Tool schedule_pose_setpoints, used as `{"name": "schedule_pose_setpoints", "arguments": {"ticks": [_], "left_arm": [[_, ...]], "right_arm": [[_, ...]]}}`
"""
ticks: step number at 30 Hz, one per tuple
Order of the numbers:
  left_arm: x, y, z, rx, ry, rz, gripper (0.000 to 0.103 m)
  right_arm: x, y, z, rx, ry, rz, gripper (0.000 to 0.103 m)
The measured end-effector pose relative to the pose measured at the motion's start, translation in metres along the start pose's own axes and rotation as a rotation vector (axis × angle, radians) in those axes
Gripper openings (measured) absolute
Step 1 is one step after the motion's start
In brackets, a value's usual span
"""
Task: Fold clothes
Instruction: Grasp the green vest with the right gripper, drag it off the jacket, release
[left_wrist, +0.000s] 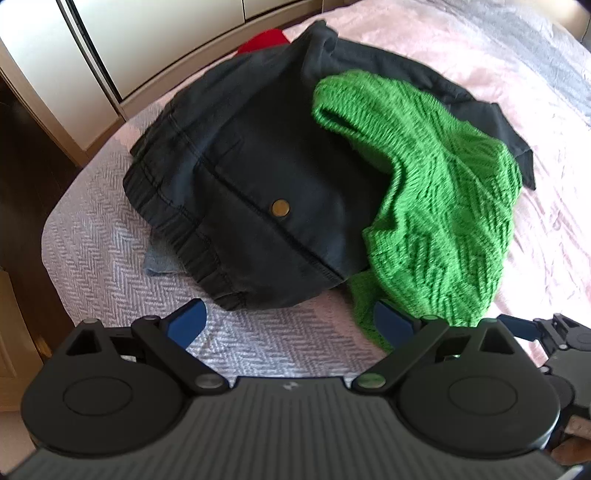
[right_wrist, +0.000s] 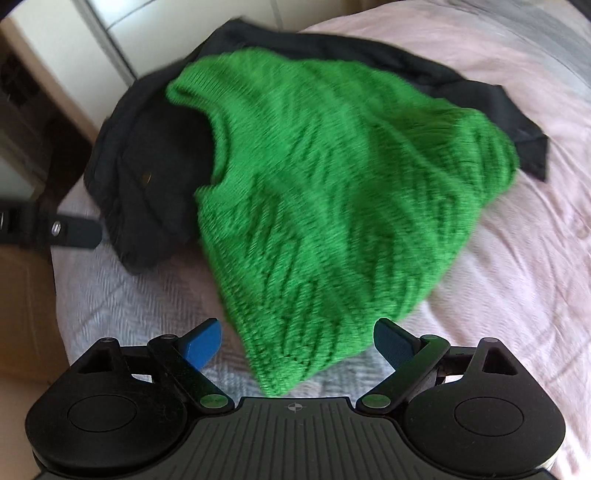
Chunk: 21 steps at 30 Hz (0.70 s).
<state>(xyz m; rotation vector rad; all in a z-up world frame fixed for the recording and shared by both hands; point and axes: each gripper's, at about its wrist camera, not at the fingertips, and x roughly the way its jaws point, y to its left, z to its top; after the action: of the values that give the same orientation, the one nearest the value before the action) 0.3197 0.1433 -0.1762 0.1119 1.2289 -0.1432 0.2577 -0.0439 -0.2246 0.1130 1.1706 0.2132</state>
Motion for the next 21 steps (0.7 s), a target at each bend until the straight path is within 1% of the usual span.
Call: {"name": "schedule_pose_setpoints", "arguments": {"ticks": [3,5,6,7,8,9,10,11,12,14,16,20,21], "left_arm": [[0.008,0.005,-0.001,0.000,0.015,-0.003,0.095],[0.012,0.009,-0.001,-0.003,0.023,-0.007,0.095],[0.013,0.011,-0.001,-0.003,0.026,-0.008,0.095],[0.014,0.011,-0.001,0.000,0.028,-0.008,0.094],[0.014,0.012,-0.001,0.003,0.030,-0.008,0.094],[0.014,0.012,-0.001,0.007,0.030,-0.007,0.094],[0.012,0.012,0.000,0.011,0.026,-0.009,0.093],[0.011,0.012,0.001,0.015,0.023,-0.010,0.093],[0.008,0.011,0.002,0.020,0.016,-0.013,0.093],[0.003,0.010,0.005,0.032,0.000,-0.019,0.092],[-0.006,0.008,0.008,0.046,-0.025,-0.026,0.091],[-0.029,-0.003,0.014,0.077,-0.091,-0.045,0.091],[-0.036,-0.007,0.015,0.088,-0.109,-0.050,0.091]], "right_arm": [[0.017,0.012,-0.002,-0.061,0.014,-0.020,0.093],[0.029,0.019,-0.003,-0.103,0.021,-0.049,0.092],[0.035,0.022,-0.004,-0.125,0.023,-0.063,0.084],[0.040,0.025,-0.004,-0.148,0.023,-0.078,0.067],[0.045,0.027,-0.005,-0.169,0.025,-0.098,0.058],[0.048,0.025,-0.005,-0.172,0.030,-0.105,0.043],[0.049,0.023,-0.004,-0.167,0.031,-0.110,0.024],[0.045,0.017,-0.003,-0.125,0.015,-0.102,0.014],[0.036,0.008,-0.001,-0.063,-0.007,-0.081,0.008],[0.014,-0.013,0.003,0.072,-0.058,-0.013,0.006],[-0.018,-0.032,0.006,0.173,-0.141,0.051,0.006],[-0.098,-0.069,0.007,0.341,-0.359,0.174,0.005],[-0.118,-0.076,0.006,0.373,-0.411,0.190,0.005]]}}
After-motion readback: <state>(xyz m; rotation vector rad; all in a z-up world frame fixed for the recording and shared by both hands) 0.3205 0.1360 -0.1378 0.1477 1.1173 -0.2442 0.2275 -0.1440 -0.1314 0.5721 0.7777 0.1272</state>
